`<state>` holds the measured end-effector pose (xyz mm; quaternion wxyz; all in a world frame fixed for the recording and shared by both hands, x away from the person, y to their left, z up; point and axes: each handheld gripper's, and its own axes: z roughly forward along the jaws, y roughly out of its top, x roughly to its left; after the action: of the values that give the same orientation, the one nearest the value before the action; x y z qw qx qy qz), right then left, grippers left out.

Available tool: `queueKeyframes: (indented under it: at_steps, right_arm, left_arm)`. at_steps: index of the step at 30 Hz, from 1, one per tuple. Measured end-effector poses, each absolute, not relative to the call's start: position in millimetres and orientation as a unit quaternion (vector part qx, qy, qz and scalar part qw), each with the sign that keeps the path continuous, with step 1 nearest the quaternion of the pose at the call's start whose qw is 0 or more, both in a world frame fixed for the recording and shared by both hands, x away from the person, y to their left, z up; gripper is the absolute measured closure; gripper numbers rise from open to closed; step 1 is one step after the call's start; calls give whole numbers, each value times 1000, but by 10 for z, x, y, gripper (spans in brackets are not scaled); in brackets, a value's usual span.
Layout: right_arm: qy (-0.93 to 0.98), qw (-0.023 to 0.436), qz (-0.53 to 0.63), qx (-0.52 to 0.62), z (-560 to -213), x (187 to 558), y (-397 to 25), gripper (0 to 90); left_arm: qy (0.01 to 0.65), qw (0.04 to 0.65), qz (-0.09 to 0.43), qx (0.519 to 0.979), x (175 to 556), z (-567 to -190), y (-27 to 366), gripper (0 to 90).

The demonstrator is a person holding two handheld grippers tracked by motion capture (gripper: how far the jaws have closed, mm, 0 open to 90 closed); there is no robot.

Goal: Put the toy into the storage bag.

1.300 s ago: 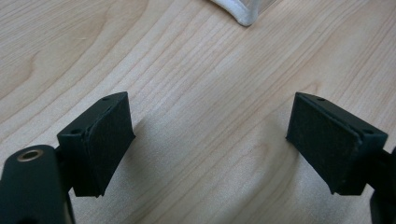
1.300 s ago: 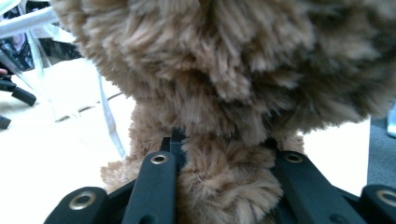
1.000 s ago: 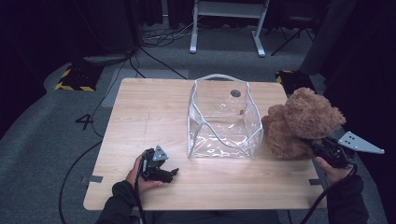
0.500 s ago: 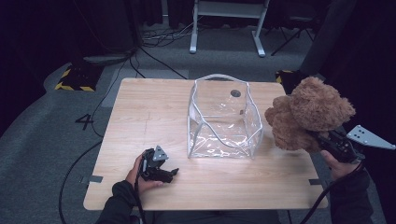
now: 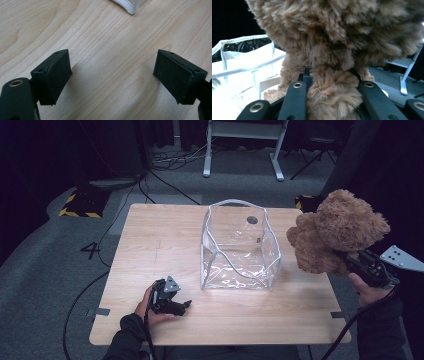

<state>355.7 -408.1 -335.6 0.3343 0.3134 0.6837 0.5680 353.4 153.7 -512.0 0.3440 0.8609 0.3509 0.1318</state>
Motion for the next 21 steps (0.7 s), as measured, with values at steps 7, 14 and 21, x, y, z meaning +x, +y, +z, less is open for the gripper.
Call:
queueKeyframes:
  at_steps: [7,14,21]
  right_arm:
    - [680,344,571,306,-3192,3568,-4059,712]
    - [677,357,570,298,-3001,3598,-3979,712]
    - [680,359,571,288,-2891,3637,-3878,712]
  left_arm:
    - [352,343,133,861,3534,-5119,1534,145]
    - [352,344,133,860,3534,-5120,1534,145]
    - [352,344,133,860,3534,-5120,1534,145]
